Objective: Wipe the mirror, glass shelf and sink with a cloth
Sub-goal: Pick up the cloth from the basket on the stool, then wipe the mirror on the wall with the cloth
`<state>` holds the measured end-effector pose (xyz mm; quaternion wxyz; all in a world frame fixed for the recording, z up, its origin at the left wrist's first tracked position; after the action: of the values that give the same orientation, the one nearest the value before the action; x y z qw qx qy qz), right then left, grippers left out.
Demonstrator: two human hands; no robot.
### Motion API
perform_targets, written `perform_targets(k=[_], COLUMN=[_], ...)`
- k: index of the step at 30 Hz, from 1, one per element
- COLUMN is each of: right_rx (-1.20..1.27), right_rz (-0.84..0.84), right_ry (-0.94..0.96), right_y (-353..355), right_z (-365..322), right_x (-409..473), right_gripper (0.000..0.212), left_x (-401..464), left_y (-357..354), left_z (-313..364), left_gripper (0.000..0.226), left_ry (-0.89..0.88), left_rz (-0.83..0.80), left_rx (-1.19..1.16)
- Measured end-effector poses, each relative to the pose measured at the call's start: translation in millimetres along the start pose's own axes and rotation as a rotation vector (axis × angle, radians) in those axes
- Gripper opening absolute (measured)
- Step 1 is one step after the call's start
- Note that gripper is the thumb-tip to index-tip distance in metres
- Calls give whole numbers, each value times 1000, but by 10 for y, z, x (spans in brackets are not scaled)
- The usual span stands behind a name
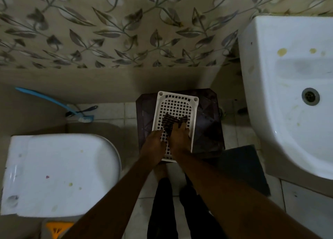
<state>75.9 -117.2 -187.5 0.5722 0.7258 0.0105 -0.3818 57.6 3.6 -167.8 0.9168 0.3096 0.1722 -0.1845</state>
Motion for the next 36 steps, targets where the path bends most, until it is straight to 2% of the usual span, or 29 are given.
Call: perform_targets(k=[2, 5, 7, 9, 13, 18, 21, 25, 30, 32, 36], right_rx=[11, 109, 215, 291, 334, 333, 371, 510, 945, 1061, 1186], right_rz=[-8, -13, 35, 78, 165, 290, 369, 527, 826, 941, 1012], right_ry=[-16, -44, -55, -56, -12, 164, 247, 313, 298, 312, 242], right_y=[12, 105, 266, 449, 873, 1779, 2374, 3243, 4419, 4836, 5506], right_z=[23, 71, 104, 137, 90, -144, -219, -146, 433, 672, 1054], right_x=[50, 101, 102, 75, -26, -135, -281, -653, -1277, -1467, -1803], right_gripper=[41, 51, 52, 45, 42, 42, 40, 36, 26, 17, 5], left_x=[31, 122, 170, 206, 286, 409, 389, 185, -192, -348, -625], left_y=[5, 35, 63, 117, 298, 902, 1254, 1645, 2150, 2290, 2465], left_z=[-47, -44, 30, 162, 457, 1316, 1930, 2722, 3775, 4303, 5418], left_gripper=[41, 44, 47, 47, 48, 56, 54, 51, 39, 35, 24], left_ry=[30, 18, -2, -26, -128, -295, -377, -557, -867, -1044, -1333], left_rz=[11, 42, 38, 49, 71, 180, 261, 377, 514, 521, 517], left_rx=[-28, -50, -33, -23, 61, 238, 254, 284, 371, 472, 530])
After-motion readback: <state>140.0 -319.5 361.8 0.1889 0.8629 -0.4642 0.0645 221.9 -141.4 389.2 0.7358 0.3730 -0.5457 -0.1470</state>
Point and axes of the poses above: each hand's wrist, its own x-axis towards the middle knuckle, its own y-axis out of the back of the hand, z = x × y, the point moved 8 cm from there along x, towards the middle knuckle, and after that the axes turned 11 degrees about -y, right-handed, at the moved point
